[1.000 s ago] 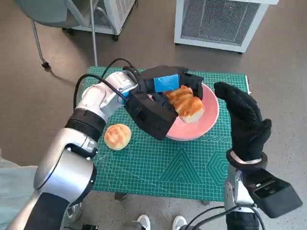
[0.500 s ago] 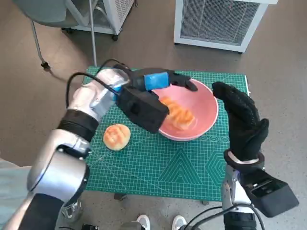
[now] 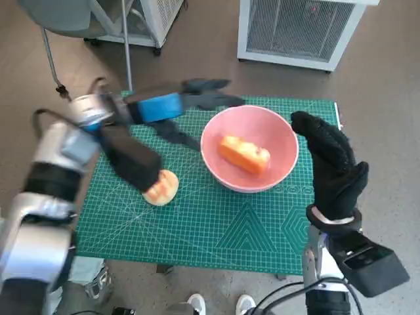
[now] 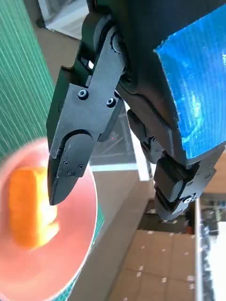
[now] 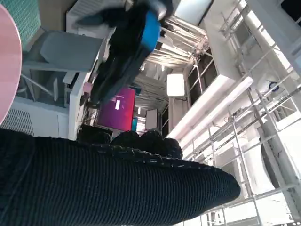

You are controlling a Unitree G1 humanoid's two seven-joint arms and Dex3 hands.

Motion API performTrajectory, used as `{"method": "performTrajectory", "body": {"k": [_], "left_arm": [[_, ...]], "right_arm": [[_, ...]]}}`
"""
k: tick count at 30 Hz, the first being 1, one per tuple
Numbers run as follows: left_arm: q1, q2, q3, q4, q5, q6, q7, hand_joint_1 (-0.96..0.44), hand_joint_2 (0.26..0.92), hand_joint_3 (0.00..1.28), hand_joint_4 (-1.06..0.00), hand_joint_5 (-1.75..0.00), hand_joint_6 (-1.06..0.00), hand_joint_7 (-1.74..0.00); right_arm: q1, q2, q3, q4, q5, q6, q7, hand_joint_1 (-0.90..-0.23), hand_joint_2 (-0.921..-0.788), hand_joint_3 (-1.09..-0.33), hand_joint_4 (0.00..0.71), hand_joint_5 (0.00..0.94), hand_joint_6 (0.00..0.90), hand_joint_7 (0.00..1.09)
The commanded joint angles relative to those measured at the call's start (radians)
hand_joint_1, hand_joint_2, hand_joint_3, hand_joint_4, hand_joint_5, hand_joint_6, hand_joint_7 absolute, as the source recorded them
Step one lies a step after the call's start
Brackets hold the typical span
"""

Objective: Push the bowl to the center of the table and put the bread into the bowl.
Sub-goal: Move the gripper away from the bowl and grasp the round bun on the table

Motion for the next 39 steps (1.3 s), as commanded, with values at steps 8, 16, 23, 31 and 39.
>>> {"method": "performTrajectory", "body": {"k": [8,16,23,31,39], "left_arm": [[0.148,0.155,0.057,-0.086,-0.061,-0.048,-0.087,-0.23,0.849,0.00,-0.13,-0.02,-0.30,-0.04],[0.214,0.201,0.064,-0.165,-0.034,-0.036,-0.103,-0.25,0.839,0.00,-0.19,-0.03,-0.33,-0.04],[0.247,0.197,0.063,-0.195,-0.034,-0.013,-0.117,-0.26,0.832,0.00,-0.21,-0.02,-0.35,-0.04],[0.265,0.159,0.037,-0.176,-0.018,-0.003,-0.118,-0.24,0.828,0.00,-0.24,-0.02,-0.37,-0.04],[0.255,0.108,-0.007,-0.106,0.029,0.009,-0.109,-0.23,0.825,0.00,-0.27,-0.02,-0.39,-0.04]], "right_arm": [[0.015,0.010,0.009,0.006,-0.008,0.021,-0.005,-0.538,-0.921,-0.824,0.244,0.096,-0.001,0.66],[0.001,0.010,0.010,0.028,-0.007,0.019,-0.001,-0.529,-0.921,-0.820,0.244,0.103,-0.001,0.67],[-0.010,0.008,0.012,0.051,-0.005,0.011,0.007,-0.523,-0.921,-0.817,0.245,0.107,-0.001,0.67],[-0.014,-0.002,0.011,0.053,0.005,0.015,0.020,-0.522,-0.921,-0.814,0.248,0.113,-0.001,0.67],[-0.007,-0.010,0.008,0.042,0.018,0.021,0.031,-0.519,-0.921,-0.819,0.245,0.116,-0.001,0.67]]}}
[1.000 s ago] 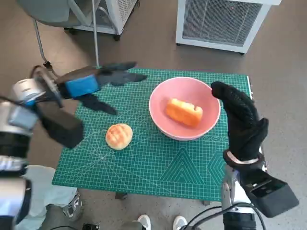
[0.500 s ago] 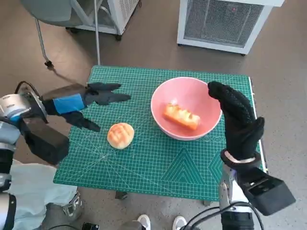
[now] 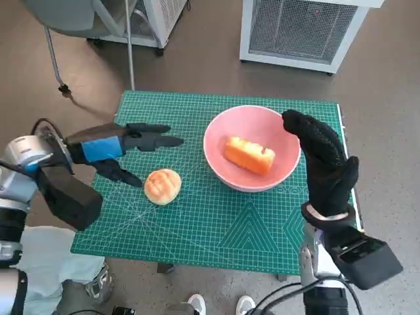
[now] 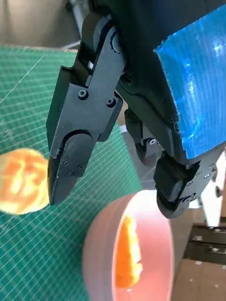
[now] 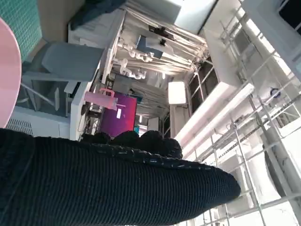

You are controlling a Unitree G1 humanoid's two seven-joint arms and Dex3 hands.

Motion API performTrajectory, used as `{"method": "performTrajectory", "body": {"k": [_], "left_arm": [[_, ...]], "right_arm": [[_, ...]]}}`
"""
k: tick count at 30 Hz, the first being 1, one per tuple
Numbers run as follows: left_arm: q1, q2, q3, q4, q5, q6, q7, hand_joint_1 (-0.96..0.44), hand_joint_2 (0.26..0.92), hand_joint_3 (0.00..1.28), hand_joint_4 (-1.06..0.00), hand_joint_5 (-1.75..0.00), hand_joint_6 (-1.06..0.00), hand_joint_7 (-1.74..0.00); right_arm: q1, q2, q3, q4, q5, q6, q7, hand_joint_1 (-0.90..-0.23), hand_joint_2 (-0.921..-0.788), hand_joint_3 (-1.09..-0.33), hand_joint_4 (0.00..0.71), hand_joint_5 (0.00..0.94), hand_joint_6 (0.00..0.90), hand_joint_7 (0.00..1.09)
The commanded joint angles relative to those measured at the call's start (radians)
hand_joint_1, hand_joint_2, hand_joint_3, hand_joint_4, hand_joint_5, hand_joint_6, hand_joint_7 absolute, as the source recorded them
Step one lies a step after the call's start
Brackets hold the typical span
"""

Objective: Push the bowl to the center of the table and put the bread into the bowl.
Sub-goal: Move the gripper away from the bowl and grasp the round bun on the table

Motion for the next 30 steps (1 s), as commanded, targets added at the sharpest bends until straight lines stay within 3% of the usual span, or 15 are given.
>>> {"method": "performTrajectory", "body": {"k": [1,13,24,30], "left_arm": [[-0.001,-0.038,-0.036,0.062,0.039,0.010,0.005,-0.23,0.825,0.00,-0.27,-0.02,-0.40,-0.03],[-0.054,-0.124,-0.124,0.209,0.162,0.066,0.046,-0.19,0.826,0.00,-0.28,0.00,-0.39,-0.02],[-0.066,-0.154,-0.174,0.232,0.191,0.144,-0.029,-0.13,0.812,0.00,-0.26,0.00,-0.40,-0.02],[-0.081,-0.173,-0.209,0.270,0.230,0.181,-0.014,-0.09,0.814,0.01,-0.37,-0.05,-0.48,-0.05]], "right_arm": [[0.018,-0.009,-0.003,0.000,0.011,0.014,0.014,-0.519,-0.921,-0.819,0.245,0.117,-0.001,0.67],[0.034,-0.013,-0.009,-0.026,0.008,0.020,0.009,-0.516,-0.921,-0.828,0.233,0.123,-0.001,0.67],[0.044,-0.010,-0.016,-0.044,0.000,0.027,-0.002,-0.524,-0.921,-0.833,0.224,0.132,-0.001,0.67],[0.046,-0.006,-0.016,-0.044,-0.007,0.026,-0.008,-0.522,-0.921,-0.833,0.219,0.139,-0.001,0.66]]}}
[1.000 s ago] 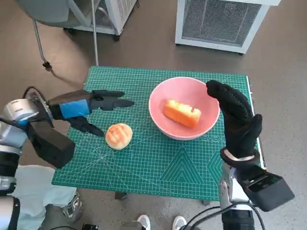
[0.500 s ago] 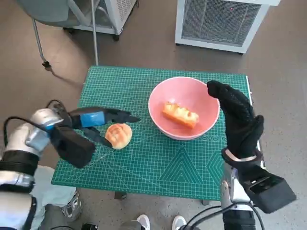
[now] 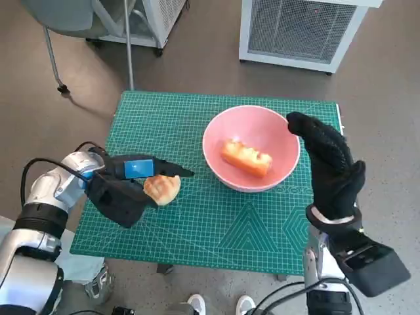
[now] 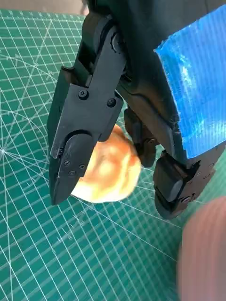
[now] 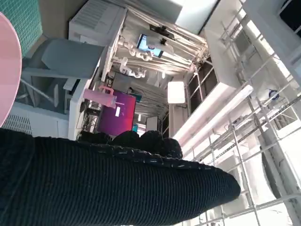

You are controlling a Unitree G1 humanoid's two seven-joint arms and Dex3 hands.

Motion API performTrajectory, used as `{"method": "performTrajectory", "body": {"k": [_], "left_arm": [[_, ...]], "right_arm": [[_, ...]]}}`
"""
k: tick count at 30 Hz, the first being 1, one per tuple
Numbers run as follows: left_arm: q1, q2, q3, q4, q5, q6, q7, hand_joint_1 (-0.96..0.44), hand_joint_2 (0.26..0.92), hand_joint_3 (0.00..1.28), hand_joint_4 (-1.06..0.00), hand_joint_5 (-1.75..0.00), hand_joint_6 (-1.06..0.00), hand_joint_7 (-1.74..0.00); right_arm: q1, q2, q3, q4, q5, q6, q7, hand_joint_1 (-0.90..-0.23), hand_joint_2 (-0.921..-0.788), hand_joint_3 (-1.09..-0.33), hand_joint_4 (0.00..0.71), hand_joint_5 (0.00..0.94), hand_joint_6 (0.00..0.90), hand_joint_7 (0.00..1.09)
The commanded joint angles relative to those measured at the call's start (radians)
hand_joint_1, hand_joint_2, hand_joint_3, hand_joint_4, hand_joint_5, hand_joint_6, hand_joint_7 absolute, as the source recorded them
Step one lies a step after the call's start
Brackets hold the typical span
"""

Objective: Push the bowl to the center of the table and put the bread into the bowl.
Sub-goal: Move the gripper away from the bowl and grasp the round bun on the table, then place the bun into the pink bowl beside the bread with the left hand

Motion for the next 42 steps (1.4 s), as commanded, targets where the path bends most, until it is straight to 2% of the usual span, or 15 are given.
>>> {"method": "performTrajectory", "body": {"k": [1,4,5,6,7,8,9,11,17,25,42], "left_arm": [[-0.023,-0.015,-0.033,0.041,0.038,0.025,0.011,-0.08,0.833,0.02,-0.41,-0.07,-0.51,-0.07],[-0.029,-0.015,-0.050,0.060,0.062,0.016,0.060,-0.06,0.879,0.03,-0.53,-0.10,-0.60,-0.11],[-0.030,-0.014,-0.053,0.065,0.068,0.009,0.076,-0.16,0.894,0.10,-0.62,-0.15,-0.57,-0.57],[-0.032,-0.010,-0.057,0.071,0.076,-0.007,0.101,-0.23,0.904,0.16,-0.64,-0.25,-0.54,-0.88],[-0.034,-0.008,-0.061,0.076,0.082,-0.018,0.121,-0.18,0.907,0.16,-0.61,-0.45,-0.54,-0.97],[-0.037,-0.002,-0.063,0.078,0.087,-0.034,0.144,-0.12,0.912,0.17,-0.56,-0.75,-0.55,-1.10],[-0.040,0.001,-0.066,0.081,0.091,-0.045,0.161,-0.08,0.915,0.17,-0.54,-0.93,-0.57,-1.17],[-0.043,0.011,-0.060,0.080,0.084,-0.080,0.187,-0.04,0.918,0.16,-0.52,-1.10,-0.59,-1.22],[-0.063,0.028,-0.044,0.083,0.076,-0.155,0.242,0.00,0.920,0.15,-0.50,-1.30,-0.63,-1.20],[-0.095,0.040,-0.021,0.075,0.065,-0.181,0.275,0.00,0.921,0.11,-0.53,-1.31,-0.69,-1.12],[-0.152,0.058,0.078,0.062,-0.033,-0.200,0.269,0.00,0.920,0.11,-0.56,-1.38,-0.69,-1.03]], "right_arm": [[0.022,0.003,-0.002,0.000,-0.008,0.013,-0.012,-0.521,-0.921,-0.833,0.218,0.141,-0.001,0.66],[0.023,0.005,-0.002,-0.003,-0.012,0.014,-0.015,-0.521,-0.921,-0.833,0.217,0.144,-0.001,0.66],[0.025,0.005,-0.001,-0.005,-0.012,0.015,-0.016,-0.520,-0.921,-0.833,0.216,0.145,-0.001,0.66],[0.025,0.006,-0.001,-0.006,-0.013,0.015,-0.017,-0.520,-0.921,-0.833,0.215,0.147,-0.001,0.66],[0.026,0.006,-0.001,-0.007,-0.013,0.016,-0.018,-0.520,-0.921,-0.833,0.215,0.147,-0.001,0.66],[0.025,0.006,-0.001,-0.006,-0.014,0.015,-0.018,-0.519,-0.921,-0.833,0.214,0.149,-0.001,0.66],[0.025,0.006,-0.001,-0.006,-0.014,0.015,-0.019,-0.519,-0.921,-0.833,0.213,0.150,-0.001,0.66],[0.025,0.006,-0.001,-0.006,-0.014,0.015,-0.019,-0.519,-0.921,-0.833,0.212,0.153,-0.001,0.66],[0.026,0.009,0.001,-0.004,-0.018,0.015,-0.021,-0.519,-0.921,-0.832,0.210,0.160,-0.001,0.66],[0.026,0.010,0.002,-0.003,-0.021,0.016,-0.023,-0.517,-0.921,-0.831,0.206,0.170,-0.001,0.67],[0.028,0.006,0.002,-0.010,-0.009,0.019,-0.015,-0.517,-0.921,-0.832,0.193,0.189,-0.001,0.67]]}}
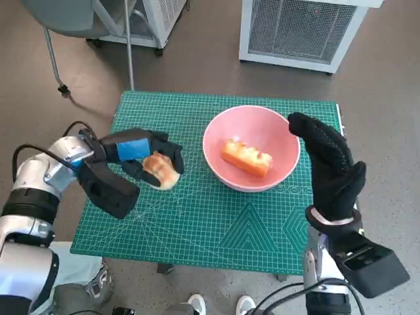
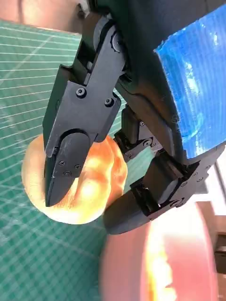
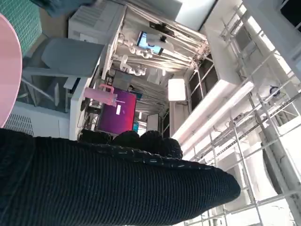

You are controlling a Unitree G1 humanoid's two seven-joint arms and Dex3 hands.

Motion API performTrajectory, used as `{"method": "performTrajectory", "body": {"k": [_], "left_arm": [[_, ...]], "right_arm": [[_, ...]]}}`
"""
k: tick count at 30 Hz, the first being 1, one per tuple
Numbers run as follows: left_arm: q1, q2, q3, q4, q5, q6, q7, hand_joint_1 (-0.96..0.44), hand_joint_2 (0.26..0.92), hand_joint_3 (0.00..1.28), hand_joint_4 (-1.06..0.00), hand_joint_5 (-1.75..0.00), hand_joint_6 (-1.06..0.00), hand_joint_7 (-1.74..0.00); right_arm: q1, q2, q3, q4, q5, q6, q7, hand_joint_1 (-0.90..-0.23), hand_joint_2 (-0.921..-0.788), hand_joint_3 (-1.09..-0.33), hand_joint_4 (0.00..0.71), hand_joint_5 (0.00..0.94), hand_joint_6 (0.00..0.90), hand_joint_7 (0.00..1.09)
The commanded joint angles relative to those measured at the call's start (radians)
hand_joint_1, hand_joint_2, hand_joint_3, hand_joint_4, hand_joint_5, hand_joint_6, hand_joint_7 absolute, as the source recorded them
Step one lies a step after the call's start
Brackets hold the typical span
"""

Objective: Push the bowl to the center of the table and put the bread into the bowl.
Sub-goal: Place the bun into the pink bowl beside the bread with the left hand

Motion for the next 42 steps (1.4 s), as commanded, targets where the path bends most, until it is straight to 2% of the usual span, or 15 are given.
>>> {"method": "performTrajectory", "body": {"k": [1,15,20,27,33,42], "left_arm": [[-0.037,0.018,0.035,-0.009,-0.046,-0.026,-0.005,0.00,0.919,0.11,-0.57,-1.37,-0.68,-1.03],[-0.118,-0.013,0.104,-0.048,-0.149,-0.019,-0.073,0.00,0.920,0.12,-0.57,-1.29,-0.63,-1.16],[-0.162,-0.062,0.096,-0.082,-0.125,0.003,-0.050,0.00,0.920,0.12,-0.57,-1.29,-0.62,-1.16],[-0.192,-0.166,0.073,-0.034,-0.109,0.018,-0.006,0.00,0.921,0.13,-0.59,-1.23,-0.60,-1.24],[-0.195,-0.231,0.038,0.037,-0.080,0.014,0.036,0.00,0.920,0.12,-0.59,-1.29,-0.60,-1.18],[-0.199,-0.278,-0.004,0.102,-0.042,0.012,0.067,0.00,0.920,0.12,-0.60,-1.29,-0.62,-1.16]], "right_arm": [[0.021,-0.001,0.001,0.003,-0.002,0.011,0.000,-0.517,-0.921,-0.832,0.192,0.191,-0.001,0.67],[0.021,-0.002,0.001,0.003,0.003,0.013,0.002,-0.512,-0.921,-0.835,0.181,0.211,-0.001,0.66],[0.016,0.003,0.004,0.012,-0.003,0.010,-0.001,-0.512,-0.921,-0.834,0.178,0.219,-0.001,0.66],[0.011,0.009,0.008,0.025,-0.009,0.005,-0.004,-0.507,-0.921,-0.828,0.176,0.231,-0.001,0.67],[0.018,0.008,0.007,0.020,-0.008,0.002,-0.002,-0.508,-0.921,-0.826,0.174,0.236,-0.001,0.67],[0.035,0.008,0.004,-0.006,-0.003,0.007,-0.006,-0.504,-0.921,-0.834,0.167,0.248,-0.001,0.66]]}}
